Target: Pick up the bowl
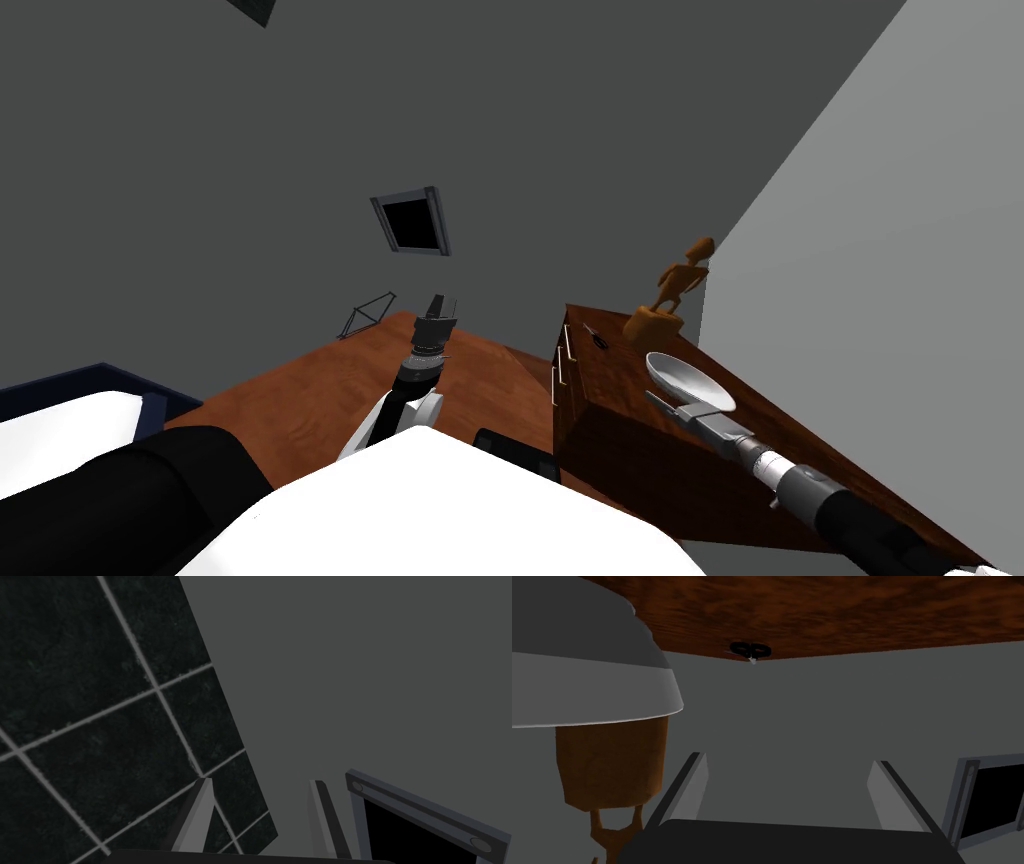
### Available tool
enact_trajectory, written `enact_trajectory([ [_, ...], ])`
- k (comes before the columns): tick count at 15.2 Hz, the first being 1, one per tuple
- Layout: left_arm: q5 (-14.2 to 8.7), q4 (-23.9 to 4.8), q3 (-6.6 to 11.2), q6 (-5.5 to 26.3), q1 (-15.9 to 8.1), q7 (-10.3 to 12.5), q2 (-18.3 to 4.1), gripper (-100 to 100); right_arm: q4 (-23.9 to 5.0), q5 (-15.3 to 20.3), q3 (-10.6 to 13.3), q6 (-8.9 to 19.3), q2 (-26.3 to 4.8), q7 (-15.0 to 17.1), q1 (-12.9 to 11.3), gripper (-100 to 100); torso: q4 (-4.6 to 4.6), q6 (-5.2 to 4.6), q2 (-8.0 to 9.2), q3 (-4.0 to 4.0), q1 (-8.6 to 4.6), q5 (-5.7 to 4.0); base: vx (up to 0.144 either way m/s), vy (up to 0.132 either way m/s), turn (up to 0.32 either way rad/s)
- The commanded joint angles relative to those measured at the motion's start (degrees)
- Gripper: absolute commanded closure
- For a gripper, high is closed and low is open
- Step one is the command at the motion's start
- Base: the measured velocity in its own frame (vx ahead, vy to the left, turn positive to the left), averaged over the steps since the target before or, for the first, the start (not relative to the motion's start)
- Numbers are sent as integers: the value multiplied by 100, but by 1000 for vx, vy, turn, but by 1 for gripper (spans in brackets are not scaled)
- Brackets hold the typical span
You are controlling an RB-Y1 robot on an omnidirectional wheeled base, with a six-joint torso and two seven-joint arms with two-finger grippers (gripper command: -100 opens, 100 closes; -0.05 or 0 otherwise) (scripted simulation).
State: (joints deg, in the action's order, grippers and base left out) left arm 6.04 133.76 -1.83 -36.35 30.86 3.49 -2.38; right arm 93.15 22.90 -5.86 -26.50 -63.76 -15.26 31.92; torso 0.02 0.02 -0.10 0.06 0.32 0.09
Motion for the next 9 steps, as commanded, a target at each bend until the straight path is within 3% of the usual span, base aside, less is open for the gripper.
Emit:
enact_trajectory([
  [1, 0, 0, 0, 0, 0, 0, 0, 0, -286, 185, -11, -40, -286, -176, 77, -100, 0, 0, 0, 0, 0, 0, 34, 81, 86],
  [2, 0, 0, 0, 0, 0, 0, 0, 0, -291, 185, -11, -40, -385, -176, 77, -100, 1, 0, -1, 1, 1, 0, 33, 75, 65],
  [3, 0, 0, 0, 0, 0, 0, 0, 0, -509, 315, -10, -66, -541, -285, 125, -100, 0, -1, -1, 1, 0, 0, 45, 81, 68],
  [4, 0, 0, 0, 0, 0, 0, 0, 0, -509, 315, -10, -66, -651, -285, 125, -100, 1, 1, -5, 3, 2, 0, 49, 86, 56],
  [5, 0, 0, 0, 0, 0, 0, 0, 0, -722, 443, -1, -92, -801, -392, 178, -100, 1, -1, -6, 4, 3, 1, 48, 99, 77],
  [6, 0, 0, 0, 0, 0, 0, 0, 0, -722, 443, -1, -92, -906, -392, 178, -100, 2, -1, -6, 4, 8, 2, 49, 92, 56],
  [9, 0, 0, 0, 0, 0, 0, 0, 0, -1131, 694, 43, -149, -1300, -594, 298, -100, 3, 0, -12, 7, 4, 1, 62, 74, 67],
])
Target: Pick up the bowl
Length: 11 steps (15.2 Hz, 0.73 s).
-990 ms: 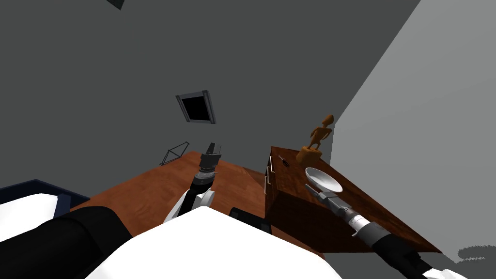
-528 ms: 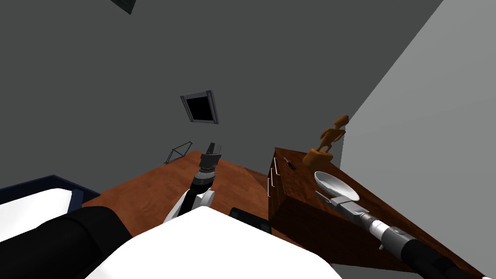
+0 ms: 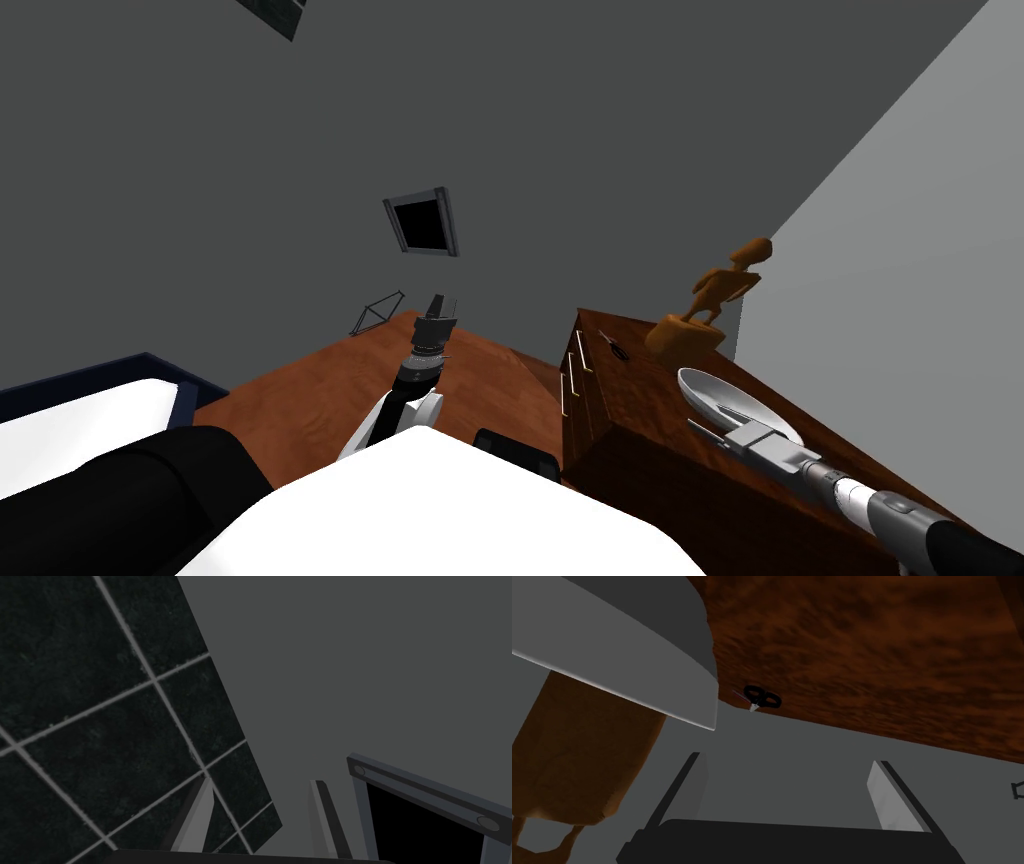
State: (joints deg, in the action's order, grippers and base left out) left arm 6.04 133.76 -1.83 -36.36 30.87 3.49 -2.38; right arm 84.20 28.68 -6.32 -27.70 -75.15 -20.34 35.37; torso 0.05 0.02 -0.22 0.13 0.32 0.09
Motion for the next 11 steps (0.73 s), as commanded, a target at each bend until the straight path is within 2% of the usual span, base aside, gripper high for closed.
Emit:
enact_trajectory([
  [1, 0, 0, 0, 0, 0, 0, 0, 0, -236, 116, 88, -28, -238, -86, -47, -100, 0, 0, 0, 0, 0, 0, 49, 55, 49],
  [3, 0, 0, 0, 0, 0, 0, 0, 0, -430, 237, 125, -57, -452, -181, 21, -100, -1, 1, 3, -2, -2, -1, 43, 70, 67],
  [4, 0, 0, 0, 0, 0, 0, 0, 0, -616, 356, 171, -88, -630, -271, 95, -100, -1, -1, 5, -3, -2, -1, 58, 61, 67],
  [6, 0, 0, 0, 0, 0, 0, 0, 0, -616, 356, 171, -88, -650, -271, 95, -100, 0, 0, 1, -1, -5, -1, 56, 45, 28],
  [7, 0, 0, 0, 0, 0, 0, 0, 0, -792, 470, 226, -118, -831, -356, 173, -100, -1, -2, 4, -2, -10, -3, 52, 42, 37],
  [8, 0, 0, 0, 0, 0, 0, 0, 0, -792, 470, 226, -118, -831, -356, 173, -100, -1, -2, 5, -3, -12, -4, 53, 41, 46],
  [9, 0, 0, 0, 0, 0, 0, 0, 0, -959, 580, 286, -148, -997, -436, 253, -100, -1, -2, 5, -3, -13, -5, 50, 46, 64],
  [10, 0, 0, 0, 0, 0, 0, 0, 0, -959, 580, 286, -148, -997, -436, 253, -100, -1, 0, 5, -3, -11, -3, 50, 39, 48],
  [11, 0, 0, 0, 0, 0, 0, 0, 0, -1116, 684, 352, -178, -1147, -509, 335, -100, -1, -1, 5, -3, -13, -4, 54, 40, 62],
])
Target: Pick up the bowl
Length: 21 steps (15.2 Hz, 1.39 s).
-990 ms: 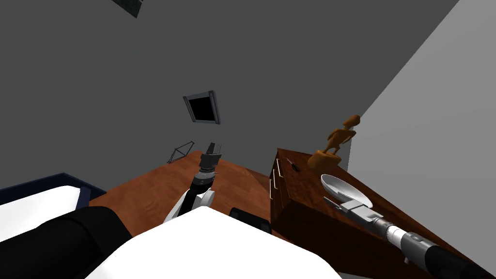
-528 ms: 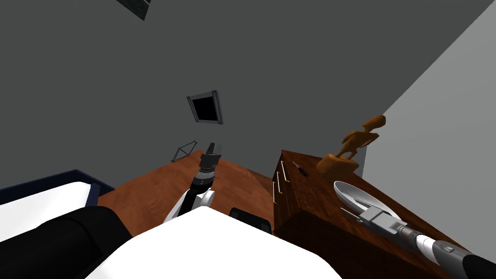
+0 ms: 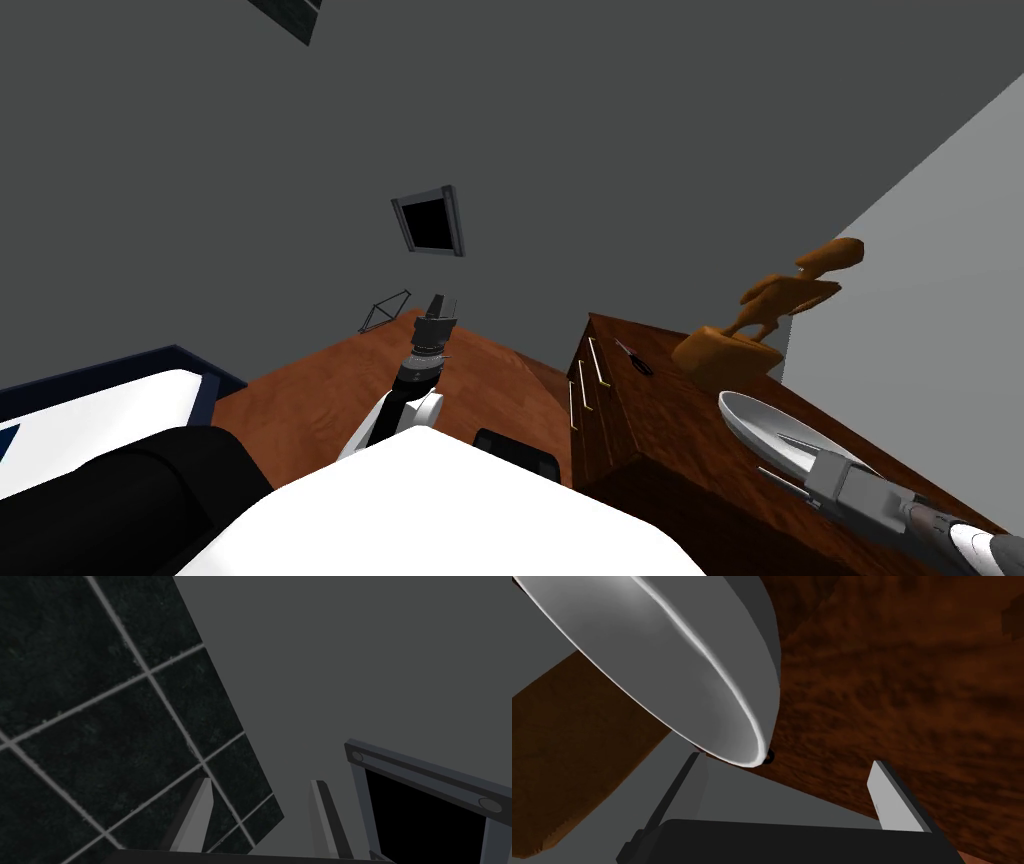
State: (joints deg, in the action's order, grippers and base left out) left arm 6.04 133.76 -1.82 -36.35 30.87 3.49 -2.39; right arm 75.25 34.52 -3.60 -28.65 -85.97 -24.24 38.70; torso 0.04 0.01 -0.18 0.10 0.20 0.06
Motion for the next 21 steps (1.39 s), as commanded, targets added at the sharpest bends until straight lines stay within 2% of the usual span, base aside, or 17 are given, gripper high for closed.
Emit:
enact_trajectory([
  [1, 0, 0, 0, 0, 0, 0, 0, 0, -221, 100, 80, -83, -66, -120, 1, -100, 0, 0, 0, 0, 0, 0, 55, 40, 43],
  [3, 0, 0, 0, 0, 0, 0, 0, 0, -497, 286, 214, -138, -319, -249, 159, -100, 0, -1, -1, 1, 0, -1, 73, 40, 62],
  [4, 0, 0, 0, 0, 0, 0, 0, 0, -497, 286, 214, -138, -319, -249, 159, -100, 1, -1, -7, 3, -1, 0, 86, 32, 48],
  [9, 0, 0, 0, 0, 0, 0, 0, 0, -934, 589, 484, -235, -682, -448, 451, -100, 2, 0, -9, 5, -1, -2, 71, 38, 49],
  [10, 0, 0, 0, 0, 0, 0, 0, 0, -845, 552, 474, -189, -599, -403, 353, -100, 2, -1, -6, 4, -4, -2, 33, 15, 10],
  [11, 0, 0, 0, 0, 0, 0, 0, 0, -997, 852, 406, -302, -453, -129, 163, -100, 0, -1, 2, 0, -7, -3, -44, -6, 253],
  [13, 0, 0, 0, 0, -2, 0, 0, 0, -997, 1020, 406, -302, -453, -77, 163, -100, -8, 5, 40, -21, -25, -7, -107, -42, 194],
  [14, 0, 0, 1, 0, -2, 0, -1, 0, -1129, 1174, 322, -409, -298, 133, -32, -100, -12, -2, 54, -30, -31, -9, -151, -36, 189],
  [17, 0, -1, 1, 1, -2, 0, -1, 0, -1129, 1473, 322, -409, -298, 262, -32, -100, -19, -5, 79, -46, -37, -11, -113, -35, 99],
  [18, 0, -1, 1, 1, -1, 0, 0, 0, -1260, 1666, 238, -516, -142, 507, -228, -100, -17, -7, 68, -41, -32, -11, -78, -5, 147],
  [19, 0, -1, 0, 1, -2, 0, 0, 0, -1260, 1787, 238, -516, -142, 598, -228, -100, -15, 1, 65, -38, -27, -10, -117, -7, 265],
  [21, 0, -1, 0, 1, -2, 0, 0, 0, -1260, 1927, 238, -516, -142, 601, -228, -100, -17, -3, 69, -40, -25, -8, -85, -13, 71],
])
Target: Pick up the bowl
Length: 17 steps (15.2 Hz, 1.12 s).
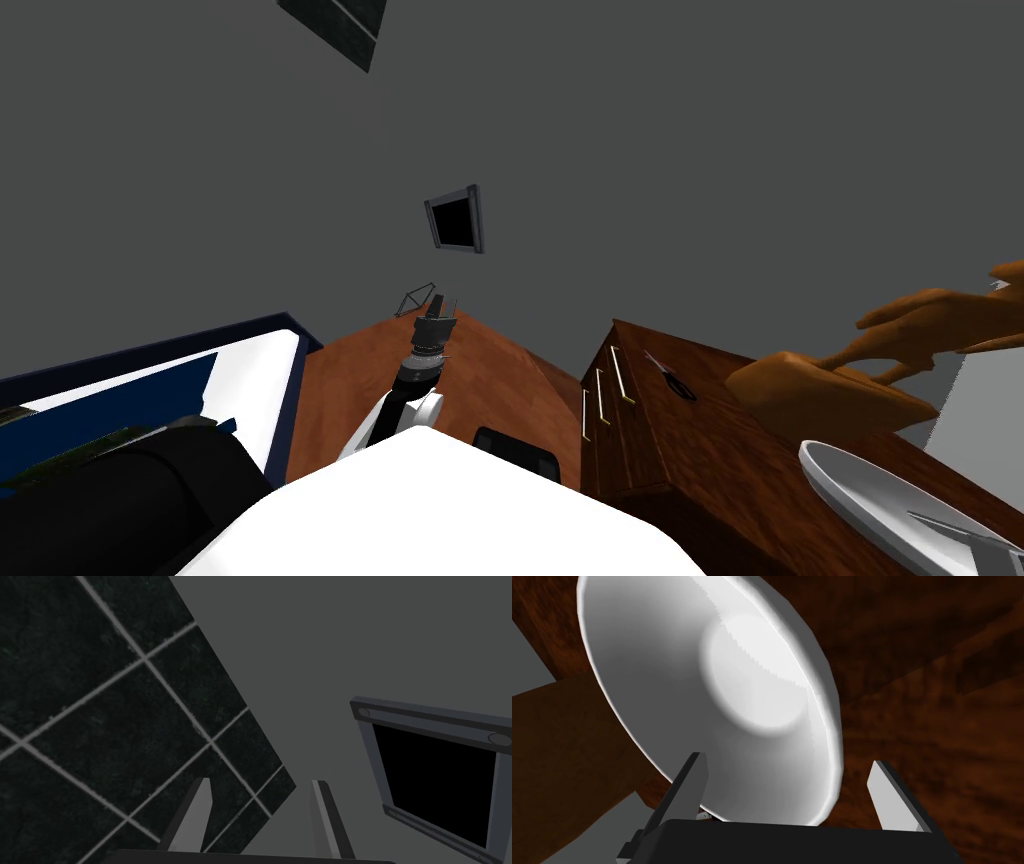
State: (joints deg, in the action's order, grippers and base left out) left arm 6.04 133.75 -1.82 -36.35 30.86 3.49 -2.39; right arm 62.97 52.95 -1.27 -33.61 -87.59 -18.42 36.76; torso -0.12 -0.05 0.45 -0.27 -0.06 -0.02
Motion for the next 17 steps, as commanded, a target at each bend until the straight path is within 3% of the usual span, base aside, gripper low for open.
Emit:
enact_trajectory([
  [1, 0, 0, 0, 0, 0, 0, 0, 0, -163, 286, -79, -126, 175, 286, -229, -100, 0, 0, 0, 0, 0, 0, -98, -17, 173],
  [4, 0, 0, 0, 0, -1, 0, 0, 0, -163, 538, -79, -126, 175, 358, -229, -100, -1, 3, 8, -4, -5, -1, -96, -20, 123],
  [5, 0, 0, 0, 0, 0, 0, 0, 0, -295, 754, -163, -233, 331, 610, -424, -100, 0, 0, -2, 1, -4, -1, -76, -15, 183],
  [7, 0, 0, 0, 0, -1, 0, 0, 0, -295, 992, -163, -233, 331, 697, -424, -100, 1, 8, 1, 1, -6, -1, -97, -23, 181],
  [8, 0, 0, 0, 0, 0, 0, 0, 0, -427, 1129, -247, -340, 486, 901, -620, -100, 1, 3, 0, 1, -6, -2, -118, 0, 248],
  [11, 0, 0, 0, 0, -1, 0, 0, 0, -427, 1445, -247, -340, 486, 1036, -620, -100, -2, 1, 13, -7, -4, -1, -112, -10, 91],
  [12, 0, 0, 0, 0, 0, 0, 0, 0, -559, 1619, -331, -446, 642, 1279, -815, -100, -1, -2, 5, -3, -3, -1, -99, -10, 192],
  [15, 0, 0, 0, 0, -1, 0, 0, 0, -559, 1899, -331, -446, 642, 1375, -815, -100, -1, 2, 7, -4, -6, -2, -94, -11, 119],
  [16, 0, 0, 0, 0, 0, 0, 0, 0, -691, 2098, -415, -553, 797, 1624, -1010, -100, 0, 0, -2, 1, -3, -1, -86, 10, 184],
  [17, 0, 0, 0, 0, -1, 0, 0, 0, -691, 2216, -415, -553, 797, 1714, -1010, -100, 2, 8, -1, 2, 1, -1, -114, 1, 249],
])
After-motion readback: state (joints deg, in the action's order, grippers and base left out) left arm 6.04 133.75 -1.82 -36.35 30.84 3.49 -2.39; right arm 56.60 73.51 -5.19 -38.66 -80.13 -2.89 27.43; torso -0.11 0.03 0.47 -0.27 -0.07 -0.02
